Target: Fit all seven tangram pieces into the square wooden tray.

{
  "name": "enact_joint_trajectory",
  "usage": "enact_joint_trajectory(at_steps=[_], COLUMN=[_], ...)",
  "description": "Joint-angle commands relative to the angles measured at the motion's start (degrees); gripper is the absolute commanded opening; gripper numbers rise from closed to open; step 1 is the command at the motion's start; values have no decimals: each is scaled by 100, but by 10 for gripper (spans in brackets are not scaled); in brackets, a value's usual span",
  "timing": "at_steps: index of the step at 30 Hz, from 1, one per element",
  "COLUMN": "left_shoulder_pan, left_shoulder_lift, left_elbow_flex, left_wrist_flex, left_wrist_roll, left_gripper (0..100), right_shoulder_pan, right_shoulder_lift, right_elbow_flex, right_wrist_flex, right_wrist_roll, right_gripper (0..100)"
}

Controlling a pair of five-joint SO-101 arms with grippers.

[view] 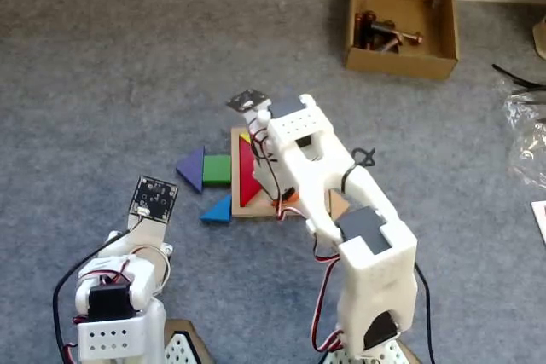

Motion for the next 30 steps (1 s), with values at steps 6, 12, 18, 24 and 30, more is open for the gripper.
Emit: enact_joint_trajectory(at_steps=[6, 12, 18, 24, 30], left_shoulder_pan=[-75, -75, -75, -75, -75], left_shoulder_lift=[-40, -40, -40, -40, -40], left_elbow_flex=[119, 119, 119, 119, 119], left_wrist_flex=[35, 35, 35, 35, 35], left_wrist_roll=[44, 44, 44, 44, 44], left_gripper=[14, 14, 14, 14, 14], right_shoulder_pan=[136, 418, 549, 541, 541], right_shoulder_lift=[-57, 593, 1165, 1095, 549], right_elbow_flex=[-286, -277, -1068, -1288, -1270], right_wrist_flex=[-251, -426, -391, -242, -101], right_wrist_roll=[-18, -18, -18, -18, -18], right_gripper=[5, 5, 5, 5, 5])
